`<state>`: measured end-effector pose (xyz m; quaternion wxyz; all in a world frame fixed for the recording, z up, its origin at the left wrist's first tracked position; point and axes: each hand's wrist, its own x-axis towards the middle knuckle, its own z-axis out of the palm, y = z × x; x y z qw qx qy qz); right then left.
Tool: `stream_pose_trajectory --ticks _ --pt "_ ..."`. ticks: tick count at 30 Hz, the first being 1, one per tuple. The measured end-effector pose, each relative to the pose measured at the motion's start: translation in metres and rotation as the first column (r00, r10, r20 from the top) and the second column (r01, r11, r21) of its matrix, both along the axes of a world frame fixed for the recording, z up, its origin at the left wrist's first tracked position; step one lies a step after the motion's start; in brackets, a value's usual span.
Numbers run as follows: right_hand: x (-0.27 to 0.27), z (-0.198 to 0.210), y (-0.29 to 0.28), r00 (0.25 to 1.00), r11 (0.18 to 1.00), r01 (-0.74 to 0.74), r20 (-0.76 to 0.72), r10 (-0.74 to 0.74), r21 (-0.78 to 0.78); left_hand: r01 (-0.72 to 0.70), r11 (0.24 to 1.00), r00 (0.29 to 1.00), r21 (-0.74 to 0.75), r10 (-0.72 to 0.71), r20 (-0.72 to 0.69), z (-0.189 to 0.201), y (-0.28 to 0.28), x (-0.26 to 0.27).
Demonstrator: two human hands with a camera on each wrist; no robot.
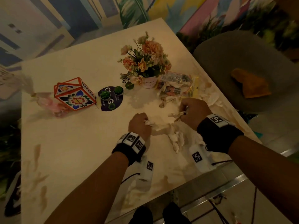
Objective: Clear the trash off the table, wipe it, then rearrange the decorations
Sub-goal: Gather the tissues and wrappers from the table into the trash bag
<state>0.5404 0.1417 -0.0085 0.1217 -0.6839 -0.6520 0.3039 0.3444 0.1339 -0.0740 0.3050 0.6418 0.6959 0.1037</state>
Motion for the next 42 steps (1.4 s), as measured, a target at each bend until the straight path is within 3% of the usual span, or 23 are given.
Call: stream_pose_trajectory --ticks 3,6,12,20,25,36,42 --pt "-0.011 0.015 0.005 0.995 0.999 0.04 -0.089 -0.038 0.028 -0.115 0.993 0.982 -0.033 0.119 0.147 0.006 0.005 -0.025" --pt "-0.022 0.03 0.014 0.992 0.996 0.061 -0.112 -0.053 0.07 -0.252 0.963 0.894 -0.093 0.268 0.36 0.024 0.007 -0.045" --pt "-0.053 0.047 0.032 0.989 0.995 0.045 -0.147 -0.031 0.092 -0.352 0.933 0.761 -0.073 0.331 0.558 0.07 0.01 -0.085" --pt "-0.097 0.042 0.033 0.973 0.99 0.13 -0.199 -0.116 0.056 -0.439 0.878 0.687 -0.191 0.465 0.559 0.077 0.005 -0.148" --pt "-0.119 0.049 0.029 0.965 0.983 0.141 -0.241 -0.108 0.122 -0.507 0.816 0.593 -0.279 0.565 0.574 0.075 -0.006 -0.179" --pt "-0.141 0.088 0.026 0.969 0.966 -0.049 -0.224 0.108 0.253 -0.552 0.762 0.465 -0.337 0.618 0.635 0.086 -0.029 -0.19" --pt "-0.158 0.09 0.028 0.956 0.969 -0.114 -0.239 0.167 0.219 -0.58 0.739 0.458 -0.343 0.644 0.613 0.089 -0.039 -0.202"
